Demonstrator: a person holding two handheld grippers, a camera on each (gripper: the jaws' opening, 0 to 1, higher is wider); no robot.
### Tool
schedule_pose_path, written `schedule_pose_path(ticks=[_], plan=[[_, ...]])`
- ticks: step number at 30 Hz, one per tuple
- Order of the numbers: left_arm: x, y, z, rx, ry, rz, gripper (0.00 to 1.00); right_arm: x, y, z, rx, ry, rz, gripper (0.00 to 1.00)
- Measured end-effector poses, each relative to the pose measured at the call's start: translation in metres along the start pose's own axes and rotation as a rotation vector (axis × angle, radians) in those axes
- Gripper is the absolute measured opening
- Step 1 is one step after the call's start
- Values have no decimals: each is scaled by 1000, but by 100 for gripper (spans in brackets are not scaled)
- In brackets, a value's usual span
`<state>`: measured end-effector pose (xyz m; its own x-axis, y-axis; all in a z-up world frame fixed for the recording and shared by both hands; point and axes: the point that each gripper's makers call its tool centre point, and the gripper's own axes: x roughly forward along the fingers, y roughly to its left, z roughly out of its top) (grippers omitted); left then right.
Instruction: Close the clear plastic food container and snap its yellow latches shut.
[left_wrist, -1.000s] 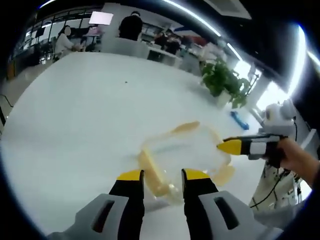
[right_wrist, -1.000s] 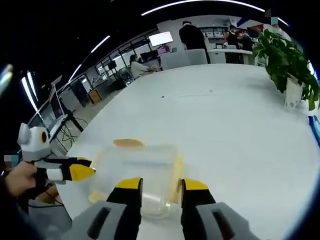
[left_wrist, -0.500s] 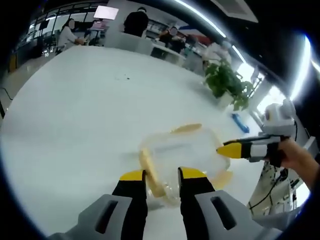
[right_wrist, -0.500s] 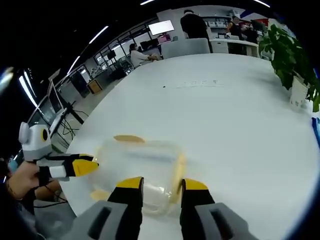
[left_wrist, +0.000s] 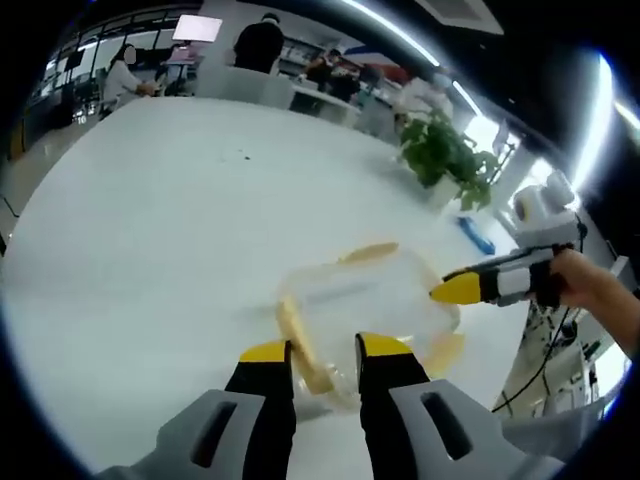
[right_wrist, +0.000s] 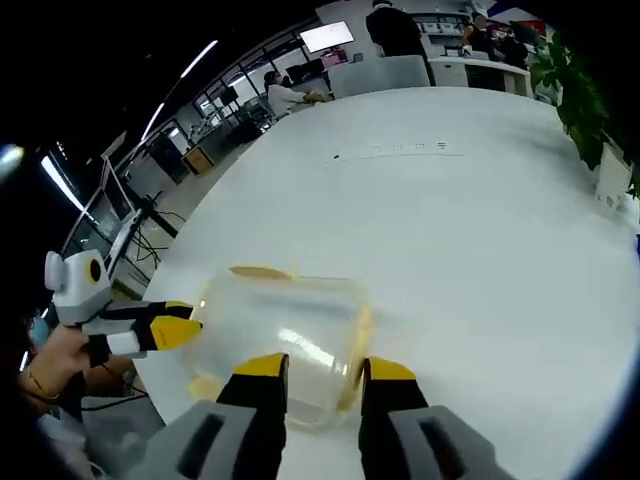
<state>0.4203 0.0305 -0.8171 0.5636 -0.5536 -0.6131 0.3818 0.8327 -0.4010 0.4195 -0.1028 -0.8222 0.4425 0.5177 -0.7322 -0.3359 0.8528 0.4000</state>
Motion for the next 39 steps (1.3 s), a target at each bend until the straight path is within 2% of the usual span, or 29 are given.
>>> schedule_pose_path(ticks=[10,17,27,31,36,38,39], plan=[[-2,3,2,38,4,-4,23,-5,7,-10,49,-90,-55,26],[-6,4,1,79,6,6,24,-7,15,-18,53,-72,-55,27],[-11,6,-1,108,6,-1,25,-10,21,-23,63,-126,-75,27],[-11,6,-1,112,10,-8,26,-10,20,-21,51,-135,-88,28],[-10,8,0,83,19,-32,27,-10,20,-16,-47,-157,-109,29],[-11,8,2,115,16,-33,27,-13,16,-11,-127,-178,-130,25],[-13,10,6,165,-1,-15,28,-16,15,-7,-96,-201,-148,24]])
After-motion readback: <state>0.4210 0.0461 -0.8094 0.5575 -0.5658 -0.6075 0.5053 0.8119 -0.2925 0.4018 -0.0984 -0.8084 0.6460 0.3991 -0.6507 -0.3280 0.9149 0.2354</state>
